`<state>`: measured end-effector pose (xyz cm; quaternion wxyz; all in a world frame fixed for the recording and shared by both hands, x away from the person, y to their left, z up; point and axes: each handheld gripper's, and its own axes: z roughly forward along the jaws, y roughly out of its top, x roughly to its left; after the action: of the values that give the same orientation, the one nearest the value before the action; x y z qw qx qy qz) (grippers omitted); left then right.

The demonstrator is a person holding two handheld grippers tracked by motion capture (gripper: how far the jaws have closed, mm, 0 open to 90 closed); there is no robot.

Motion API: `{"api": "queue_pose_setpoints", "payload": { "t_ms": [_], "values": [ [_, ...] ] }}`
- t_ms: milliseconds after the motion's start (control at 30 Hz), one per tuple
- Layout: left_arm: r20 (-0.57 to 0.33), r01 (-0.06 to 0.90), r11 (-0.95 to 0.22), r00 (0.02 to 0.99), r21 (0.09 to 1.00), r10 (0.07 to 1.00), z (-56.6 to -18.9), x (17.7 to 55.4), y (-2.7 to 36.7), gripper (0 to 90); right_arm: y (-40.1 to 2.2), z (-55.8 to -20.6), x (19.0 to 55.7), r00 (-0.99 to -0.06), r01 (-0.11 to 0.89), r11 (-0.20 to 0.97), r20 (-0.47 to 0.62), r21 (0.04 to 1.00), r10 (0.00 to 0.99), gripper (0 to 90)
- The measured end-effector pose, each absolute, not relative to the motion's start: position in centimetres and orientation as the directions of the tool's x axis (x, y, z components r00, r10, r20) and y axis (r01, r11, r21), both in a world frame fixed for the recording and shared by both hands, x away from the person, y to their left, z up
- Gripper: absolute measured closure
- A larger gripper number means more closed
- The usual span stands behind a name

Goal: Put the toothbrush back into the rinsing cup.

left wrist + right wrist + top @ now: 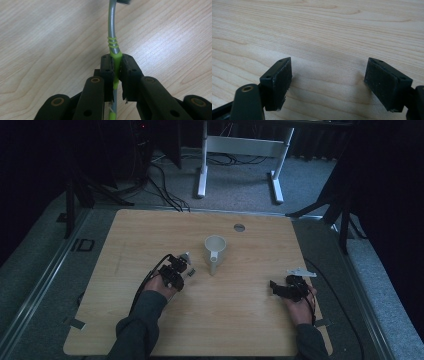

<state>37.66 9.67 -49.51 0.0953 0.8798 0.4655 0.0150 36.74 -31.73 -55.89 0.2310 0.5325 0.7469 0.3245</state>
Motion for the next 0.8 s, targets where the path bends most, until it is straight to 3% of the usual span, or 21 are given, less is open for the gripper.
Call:
{"api": "queue_pose_setpoints", "payload": {
  "t_ms": [800],
  "values": [
    [-0.031,0.807,-0.477,0.518,0.349,0.855,-46.6,37.7,11.2,81.2,-31.7,-55.9,36.7,-0.327,0.645,0.223,0.0,0.73,0.945,21.5]
  ]
}}
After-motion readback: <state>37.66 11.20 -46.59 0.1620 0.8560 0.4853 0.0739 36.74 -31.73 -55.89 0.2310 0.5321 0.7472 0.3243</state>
